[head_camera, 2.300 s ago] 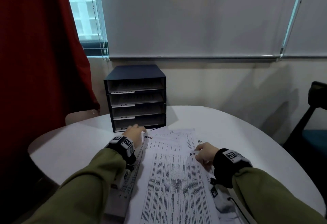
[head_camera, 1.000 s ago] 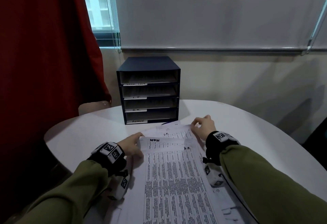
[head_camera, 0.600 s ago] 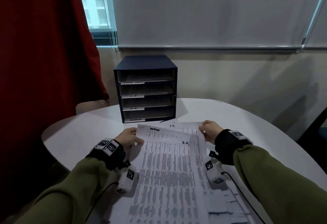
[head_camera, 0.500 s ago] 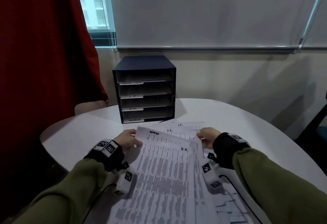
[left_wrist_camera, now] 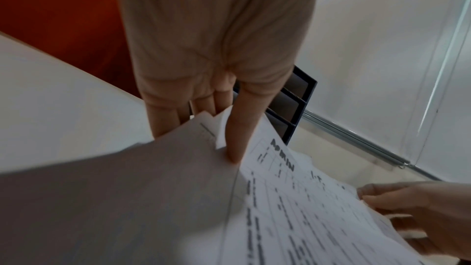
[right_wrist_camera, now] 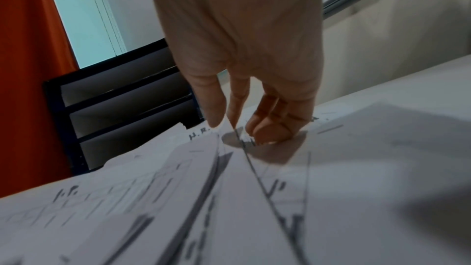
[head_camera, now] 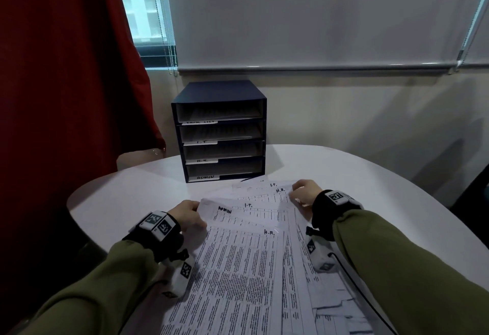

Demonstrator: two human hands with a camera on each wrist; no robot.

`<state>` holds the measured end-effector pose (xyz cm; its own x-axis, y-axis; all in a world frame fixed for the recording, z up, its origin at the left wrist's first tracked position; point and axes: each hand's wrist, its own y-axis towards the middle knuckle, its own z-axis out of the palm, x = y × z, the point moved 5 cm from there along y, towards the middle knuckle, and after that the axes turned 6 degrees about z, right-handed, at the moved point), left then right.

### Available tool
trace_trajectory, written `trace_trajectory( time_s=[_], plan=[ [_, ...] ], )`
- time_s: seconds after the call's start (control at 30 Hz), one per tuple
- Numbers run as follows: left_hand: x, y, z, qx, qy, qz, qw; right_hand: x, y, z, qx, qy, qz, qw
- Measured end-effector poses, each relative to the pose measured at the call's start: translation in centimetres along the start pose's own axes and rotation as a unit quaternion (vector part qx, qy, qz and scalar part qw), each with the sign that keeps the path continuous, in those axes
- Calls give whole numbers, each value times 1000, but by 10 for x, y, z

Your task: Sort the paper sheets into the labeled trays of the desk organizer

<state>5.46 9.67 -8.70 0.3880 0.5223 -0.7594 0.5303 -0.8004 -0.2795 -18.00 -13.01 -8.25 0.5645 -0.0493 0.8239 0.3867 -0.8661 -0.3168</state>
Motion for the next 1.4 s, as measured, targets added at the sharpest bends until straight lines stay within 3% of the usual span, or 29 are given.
trace_trajectory(
  time_s=[0.1, 0.17, 0.37, 0.47, 0.53, 0.6, 0.7, 0.8, 0.87, 0.97, 1.03, 1.13, 1.3, 1.4],
  plan=[
    [-1, -5, 2, 9, -34, -2, 999, 9, -1, -1, -57, -37, -57, 996],
    [-2, -6, 3, 12, -51, -5, 999, 13, 0, 1, -49, -43, -88, 994],
    [-12, 2, -2, -66, -64, 3, 996, 4, 1, -21, -102, 73, -81, 989],
    [-28, 2, 3, -164, 39, 60, 984, 0, -3, -30, -93, 67, -91, 989],
    [-48, -5, 9, -204, 186, 145, 950, 0, -8, -39, -130, 55, -99, 985],
    [-56, -5, 21, -136, 297, 173, 929, -3, -11, -49, -170, 73, -99, 978],
    [-42, 2, 29, 12, 350, 90, 932, -6, -14, -60, -189, 94, -103, 972],
    [-40, 1, 30, 43, 336, 73, 938, 1, -30, -79, -239, 89, -135, 957],
    [-39, 3, 26, 36, 311, 67, 947, 16, -46, -102, -293, 112, -188, 931],
    [-40, 3, 7, -18, 257, 65, 964, 40, -64, -143, -303, 204, -268, 892],
    [-49, -3, -14, -75, 230, 84, 967, 51, -71, -176, -308, 266, -276, 871],
    [-73, -10, -49, -150, 164, 164, 961, 64, -87, -219, -325, 313, -271, 850],
    [-124, -30, -89, -277, 63, 323, 903, 84, -98, -228, -278, 275, -299, 871],
    [-162, -49, -95, -302, 20, 389, 870, 96, -104, -207, -240, 272, -312, 878]
  ],
)
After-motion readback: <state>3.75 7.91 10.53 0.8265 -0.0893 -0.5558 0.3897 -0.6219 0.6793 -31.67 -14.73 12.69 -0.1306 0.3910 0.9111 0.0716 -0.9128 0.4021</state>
